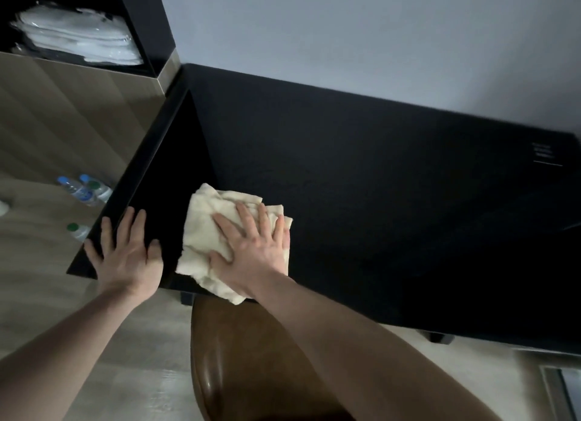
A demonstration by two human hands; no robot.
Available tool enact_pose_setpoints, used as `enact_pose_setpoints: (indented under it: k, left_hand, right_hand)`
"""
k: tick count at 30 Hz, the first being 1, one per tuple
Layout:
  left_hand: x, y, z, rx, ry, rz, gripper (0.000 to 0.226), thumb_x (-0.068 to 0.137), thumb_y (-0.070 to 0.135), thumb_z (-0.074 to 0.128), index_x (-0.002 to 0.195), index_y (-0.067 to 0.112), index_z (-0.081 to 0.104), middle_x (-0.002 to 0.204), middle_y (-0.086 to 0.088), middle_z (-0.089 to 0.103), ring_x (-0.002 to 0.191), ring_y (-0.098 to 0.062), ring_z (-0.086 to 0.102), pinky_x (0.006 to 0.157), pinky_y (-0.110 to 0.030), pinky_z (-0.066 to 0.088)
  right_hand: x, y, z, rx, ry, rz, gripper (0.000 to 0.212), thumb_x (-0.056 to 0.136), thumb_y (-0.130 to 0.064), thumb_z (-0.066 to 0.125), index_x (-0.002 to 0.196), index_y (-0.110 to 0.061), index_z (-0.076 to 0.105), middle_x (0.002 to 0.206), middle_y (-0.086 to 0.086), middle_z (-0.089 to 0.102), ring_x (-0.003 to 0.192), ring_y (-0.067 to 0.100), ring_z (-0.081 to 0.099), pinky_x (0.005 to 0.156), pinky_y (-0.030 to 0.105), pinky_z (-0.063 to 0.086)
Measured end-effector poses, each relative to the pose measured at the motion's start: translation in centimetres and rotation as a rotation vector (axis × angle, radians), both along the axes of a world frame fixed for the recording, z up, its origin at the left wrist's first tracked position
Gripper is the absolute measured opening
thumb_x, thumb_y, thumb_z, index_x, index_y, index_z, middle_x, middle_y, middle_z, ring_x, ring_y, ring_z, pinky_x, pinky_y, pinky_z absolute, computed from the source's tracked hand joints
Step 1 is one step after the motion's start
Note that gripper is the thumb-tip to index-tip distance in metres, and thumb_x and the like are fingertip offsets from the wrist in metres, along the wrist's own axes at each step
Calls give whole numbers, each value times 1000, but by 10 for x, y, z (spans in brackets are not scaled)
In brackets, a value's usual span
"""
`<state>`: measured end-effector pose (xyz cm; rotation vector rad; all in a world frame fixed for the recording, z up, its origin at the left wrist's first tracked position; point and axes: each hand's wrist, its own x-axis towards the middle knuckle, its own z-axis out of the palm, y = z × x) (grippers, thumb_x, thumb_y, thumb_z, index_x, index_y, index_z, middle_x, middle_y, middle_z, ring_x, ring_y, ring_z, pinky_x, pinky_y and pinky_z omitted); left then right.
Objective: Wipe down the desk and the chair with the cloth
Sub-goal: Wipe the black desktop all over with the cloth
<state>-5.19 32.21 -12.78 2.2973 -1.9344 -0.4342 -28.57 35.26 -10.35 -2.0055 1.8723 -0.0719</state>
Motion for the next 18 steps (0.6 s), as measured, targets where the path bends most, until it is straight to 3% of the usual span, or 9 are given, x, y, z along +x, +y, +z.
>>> enact_pose_setpoints:
  k: [3,6,11,18]
  left_hand:
    - [-9,-2,8,23,9,39,68,105,23,48,169,24,22,178,3,11,164,-31,-2,129,-66,-5]
    - [-37,4,14,-11,12,-52,70,101,19,56,166,21,30,176,0,20,164,-32,5,128,-65,-4]
    - [-131,25,17,-42,11,-404,70,102,36,58,166,23,32,176,3,20,164,-27,8,131,-60,-2]
    - [-277,47,25,42,-53,-751,73,107,56,37,170,27,14,179,4,2,165,-27,-4,131,-59,-3]
  right_hand:
    - [-50,10,-1,-1,26,-90,75,95,-78,31,163,-58,6,178,-11,-6,162,30,-22,125,63,-18]
    - [-105,19,-1,-13,77,-216,74,94,-78,30,162,-58,10,178,-11,-2,163,31,-16,127,63,-11]
    - [-189,37,-2,-41,91,-370,77,93,-80,29,163,-56,10,177,-11,3,164,30,-10,127,61,-3]
    - [-292,71,-9,-84,66,-506,77,94,-80,30,164,-56,11,176,-10,8,165,30,-7,128,63,-4]
